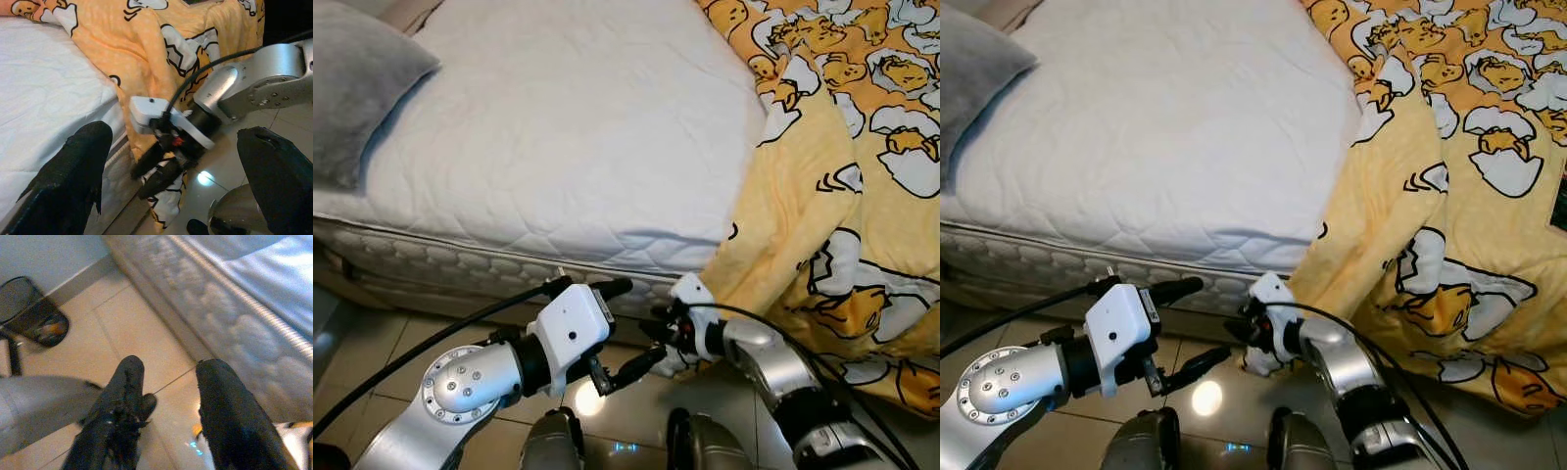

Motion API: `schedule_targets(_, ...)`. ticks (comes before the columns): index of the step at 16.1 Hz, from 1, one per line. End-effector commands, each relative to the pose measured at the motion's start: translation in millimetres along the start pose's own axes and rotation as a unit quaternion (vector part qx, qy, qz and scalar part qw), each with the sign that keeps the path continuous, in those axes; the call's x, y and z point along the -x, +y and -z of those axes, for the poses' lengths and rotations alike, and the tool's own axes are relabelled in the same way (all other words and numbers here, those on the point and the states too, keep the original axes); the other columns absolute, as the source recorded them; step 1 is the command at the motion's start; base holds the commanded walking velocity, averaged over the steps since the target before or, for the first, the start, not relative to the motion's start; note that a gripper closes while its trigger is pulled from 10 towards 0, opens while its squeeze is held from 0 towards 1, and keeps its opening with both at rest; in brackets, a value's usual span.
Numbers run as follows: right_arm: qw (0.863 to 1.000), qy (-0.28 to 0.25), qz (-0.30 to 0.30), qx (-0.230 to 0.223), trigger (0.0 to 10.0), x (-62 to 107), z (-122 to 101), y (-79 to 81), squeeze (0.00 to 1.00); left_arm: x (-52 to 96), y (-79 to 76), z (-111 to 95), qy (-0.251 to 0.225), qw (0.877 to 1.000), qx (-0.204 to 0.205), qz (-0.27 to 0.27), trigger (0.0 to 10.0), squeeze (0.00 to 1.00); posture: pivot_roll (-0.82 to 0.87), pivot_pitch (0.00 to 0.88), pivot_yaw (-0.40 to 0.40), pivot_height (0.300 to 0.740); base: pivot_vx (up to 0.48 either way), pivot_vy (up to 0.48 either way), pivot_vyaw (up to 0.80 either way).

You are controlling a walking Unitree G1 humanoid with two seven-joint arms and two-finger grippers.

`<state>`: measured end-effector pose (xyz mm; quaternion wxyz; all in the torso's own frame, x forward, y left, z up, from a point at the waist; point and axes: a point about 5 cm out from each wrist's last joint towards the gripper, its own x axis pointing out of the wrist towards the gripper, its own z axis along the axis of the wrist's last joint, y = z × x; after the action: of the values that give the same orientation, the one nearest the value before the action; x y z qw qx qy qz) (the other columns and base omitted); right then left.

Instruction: Clean up the room

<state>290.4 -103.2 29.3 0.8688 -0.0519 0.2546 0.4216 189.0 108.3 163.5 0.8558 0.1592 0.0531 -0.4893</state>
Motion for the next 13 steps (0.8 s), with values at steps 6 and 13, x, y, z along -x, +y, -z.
schedule_targets(6, 0.959, -0.052, 0.268, -0.071, 10.0, -4.8, -47, -49.0, 1.00, 1.0, 4.4, 0, -0.002, 0.999, -0.005, -0.036, 10.0, 0.00, 0.18, 0.208, 0.011, 0.740, 0.000, 0.000, 0.00)
schedule_targets(13, 0.895, -0.048, 0.432, -0.099, 10.0, 13.1, -69, -80.8, 0.00, 5.0, 2.3, -3, -0.003, 0.998, -0.006, -0.055, 10.0, 0.00, 0.21, 0.246, 0.005, 0.740, 0.000, 0.000, 0.00)
